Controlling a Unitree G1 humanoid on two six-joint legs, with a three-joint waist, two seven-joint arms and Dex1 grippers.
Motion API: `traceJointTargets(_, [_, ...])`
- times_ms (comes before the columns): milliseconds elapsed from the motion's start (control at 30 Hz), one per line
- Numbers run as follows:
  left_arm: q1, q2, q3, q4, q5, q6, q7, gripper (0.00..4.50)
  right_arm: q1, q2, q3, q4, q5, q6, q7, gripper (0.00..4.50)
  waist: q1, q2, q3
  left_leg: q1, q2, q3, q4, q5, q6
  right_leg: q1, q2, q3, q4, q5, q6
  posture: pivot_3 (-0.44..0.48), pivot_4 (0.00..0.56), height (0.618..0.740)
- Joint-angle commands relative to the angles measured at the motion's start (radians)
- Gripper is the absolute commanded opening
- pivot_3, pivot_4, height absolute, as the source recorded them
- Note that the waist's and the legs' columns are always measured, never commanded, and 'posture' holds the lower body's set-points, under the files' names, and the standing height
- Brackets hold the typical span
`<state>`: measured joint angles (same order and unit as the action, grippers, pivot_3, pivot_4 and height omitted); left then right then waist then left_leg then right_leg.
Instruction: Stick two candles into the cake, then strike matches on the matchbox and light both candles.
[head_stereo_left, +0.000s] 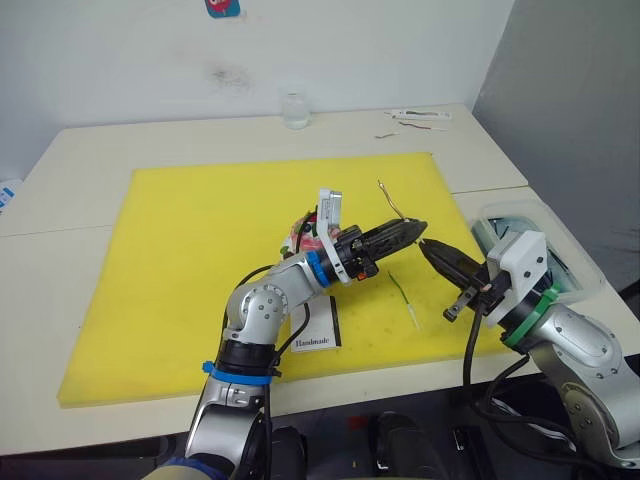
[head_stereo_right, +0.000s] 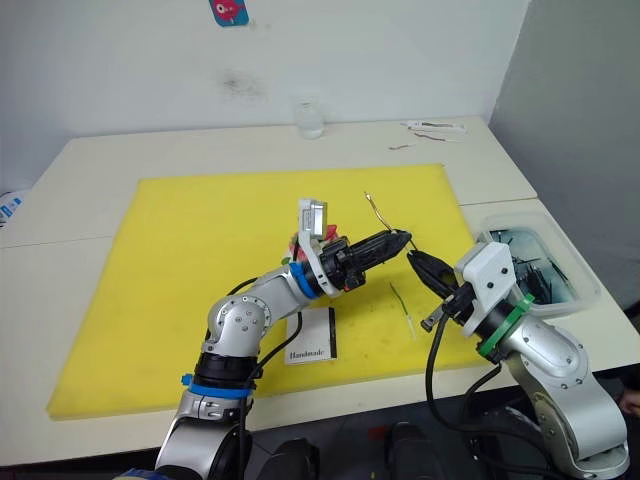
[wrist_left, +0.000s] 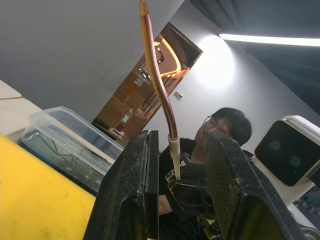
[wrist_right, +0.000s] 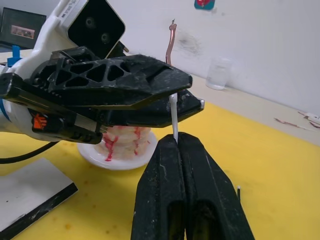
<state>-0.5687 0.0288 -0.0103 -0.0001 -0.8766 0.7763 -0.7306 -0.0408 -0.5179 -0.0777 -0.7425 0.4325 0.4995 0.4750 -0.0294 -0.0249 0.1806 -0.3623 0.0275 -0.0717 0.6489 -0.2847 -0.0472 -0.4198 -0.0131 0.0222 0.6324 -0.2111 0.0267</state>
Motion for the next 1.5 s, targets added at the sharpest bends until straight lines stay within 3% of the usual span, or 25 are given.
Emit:
traceJointTargets(33, [-0.001,-0.01,-0.004,-0.027,-0.002,-0.012,-0.009,1.62,-0.01,-0.009,-0.009,-0.047,0.011,-0.007,0.002,0.0,0.0,0.0,0.0,0.0,0.0,0.0,0.0,0.0,0.0,0.0,0.0,0.0,0.0,0.0,0.0,0.0,0.15,0.74])
traceJointTargets(133, [0.003,-0.007,-0.008,-0.029,0.001,-0.013,-0.013,1.08,-0.01,-0.006,-0.008,-0.047,0.014,-0.006,-0.001,0.0,0.0,0.0,0.0,0.0,0.0,0.0,0.0,0.0,0.0,0.0,0.0,0.0,-0.001,0.0,0.0,0.0,0.15,0.74])
traceJointTargets(267, [0.002,-0.006,-0.008,-0.027,0.003,-0.015,-0.014,0.03,-0.01,-0.003,-0.009,-0.045,0.015,-0.007,-0.003,0.0,0.0,0.0,0.0,0.0,0.0,0.0,0.0,0.0,0.0,0.0,0.0,0.0,-0.001,0.0,0.0,0.0,0.15,0.74])
traceJointTargets(567, [0.003,-0.001,-0.007,-0.024,0.005,-0.016,-0.021,0.03,-0.009,-0.01,-0.01,-0.05,0.024,0.01,-0.008,0.0,0.0,0.0,0.0,0.0,0.0,0.0,0.0,0.0,0.0,0.0,0.0,0.0,-0.002,0.0,0.0,0.0,0.15,0.74])
traceJointTargets(667, [0.003,0.012,-0.01,-0.024,0.007,-0.01,-0.028,0.0,-0.014,-0.014,-0.007,-0.05,0.032,0.02,-0.005,0.63,0.0,0.0,0.0,0.0,0.0,0.0,-0.001,0.0,0.0,0.0,0.0,0.0,-0.002,0.0,0.0,0.0,0.15,0.74])
traceJointTargets(833, [-0.048,0.053,0.018,0.023,0.041,-0.052,-0.058,0.0,0.0,-0.03,-0.02,-0.035,0.04,0.02,0.014,2.45,0.0,0.0,0.0,0.0,0.0,0.0,-0.001,0.0,0.0,0.0,0.0,-0.001,-0.002,0.0,0.0,0.0,0.15,0.74])
traceJointTargets(1033, [-0.174,0.224,0.112,0.11,0.073,-0.089,-0.119,0.0,-0.029,-0.054,-0.029,0.014,0.04,0.023,0.045,4.48,-0.005,0.0,0.0,0.0,0.0,-0.001,-0.001,0.0,0.0,0.0,0.0,-0.001,-0.002,0.0,0.0,0.0,0.15,0.74])
traceJointTargets(1300, [-0.221,0.477,0.149,0.124,0.109,-0.025,-0.191,0.0,-0.219,-0.042,0.079,0.042,0.059,0.19,0.015,4.48,-0.003,0.001,0.001,-0.001,0.001,-0.002,-0.003,0.0,0.0,-0.002,0.001,-0.002,-0.003,0.002,0.004,0.0,0.15,0.74])
traceJointTargets(1500, [-0.194,0.567,0.151,0.154,0.16,-0.05,-0.218,0.0,-0.307,-0.011,0.116,0.088,0.054,0.224,0.003,4.48,0.003,0.001,0.001,-0.003,0.001,-0.003,-0.003,0.0,0.0,-0.002,0.0,-0.005,-0.004,0.002,0.003,0.0,0.15,0.74])
